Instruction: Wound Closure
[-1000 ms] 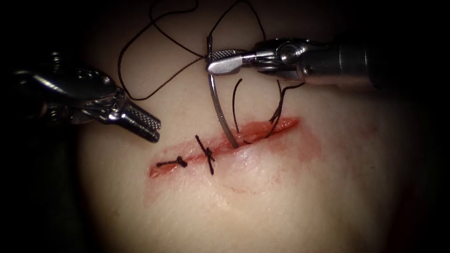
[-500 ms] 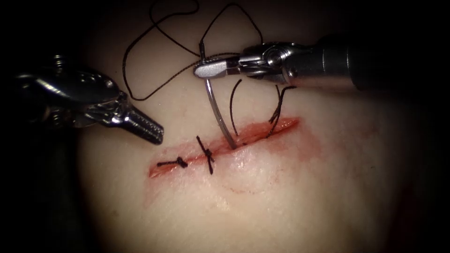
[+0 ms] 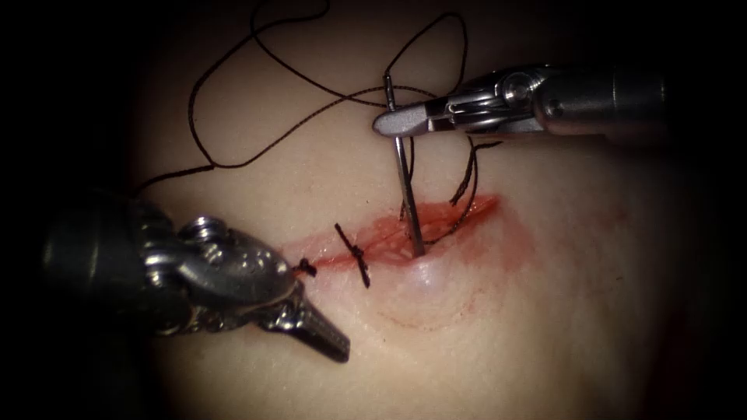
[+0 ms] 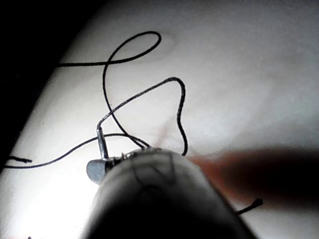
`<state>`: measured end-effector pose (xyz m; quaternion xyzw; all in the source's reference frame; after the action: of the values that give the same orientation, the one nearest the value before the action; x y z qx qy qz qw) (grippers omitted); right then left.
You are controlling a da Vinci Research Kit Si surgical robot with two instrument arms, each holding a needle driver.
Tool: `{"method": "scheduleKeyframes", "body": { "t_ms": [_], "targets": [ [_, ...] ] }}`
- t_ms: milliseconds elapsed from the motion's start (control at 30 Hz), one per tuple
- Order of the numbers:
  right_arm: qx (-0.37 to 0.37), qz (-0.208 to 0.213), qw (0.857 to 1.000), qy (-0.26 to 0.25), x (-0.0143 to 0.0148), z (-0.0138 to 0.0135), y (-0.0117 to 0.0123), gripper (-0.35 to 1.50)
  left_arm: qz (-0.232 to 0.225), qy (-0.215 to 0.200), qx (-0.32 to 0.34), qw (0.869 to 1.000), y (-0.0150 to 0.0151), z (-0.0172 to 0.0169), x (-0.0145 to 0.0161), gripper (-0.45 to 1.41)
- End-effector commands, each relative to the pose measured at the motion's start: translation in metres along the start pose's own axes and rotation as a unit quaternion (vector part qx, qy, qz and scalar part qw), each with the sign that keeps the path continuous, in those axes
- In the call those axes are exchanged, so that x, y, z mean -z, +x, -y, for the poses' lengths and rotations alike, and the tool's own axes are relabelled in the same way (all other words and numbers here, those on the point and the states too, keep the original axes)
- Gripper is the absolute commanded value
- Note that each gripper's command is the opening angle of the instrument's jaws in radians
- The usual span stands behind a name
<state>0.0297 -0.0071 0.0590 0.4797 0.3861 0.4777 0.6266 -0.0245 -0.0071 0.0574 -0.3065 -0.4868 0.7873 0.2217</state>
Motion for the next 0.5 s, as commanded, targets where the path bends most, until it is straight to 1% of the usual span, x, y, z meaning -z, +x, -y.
{"method": "scheduleKeyframes", "body": {
  "t_ms": [33, 100, 267, 333, 500],
  "targets": [
    [0.001, 0.000, 1.000, 0.001, -0.0009, 0.0003, 0.0001, -0.35, 0.001, -0.005, 0.003, 1.000, 0.0001, 0.0005, -0.0012, -0.45],
    [-0.003, -0.001, 1.000, 0.002, -0.0009, 0.0006, -0.0002, -0.35, 0.009, -0.012, 0.001, 1.000, 0.0003, 0.0007, -0.0024, -0.45],
    [-0.032, -0.003, 0.999, 0.003, -0.0011, 0.0011, -0.0009, -0.35, 0.002, 0.006, 0.004, 1.000, 0.0008, 0.0023, -0.0053, -0.45],
    [-0.041, -0.004, 0.999, 0.004, -0.0011, 0.0012, -0.0011, -0.35, -0.001, 0.005, 0.002, 1.000, 0.0009, 0.0028, -0.0057, -0.45],
    [-0.058, -0.012, 0.998, 0.010, -0.0009, 0.0013, -0.0014, -0.35, -0.017, 0.012, 0.004, 1.000, 0.0013, 0.0034, -0.0055, -0.45]
  ]
}}
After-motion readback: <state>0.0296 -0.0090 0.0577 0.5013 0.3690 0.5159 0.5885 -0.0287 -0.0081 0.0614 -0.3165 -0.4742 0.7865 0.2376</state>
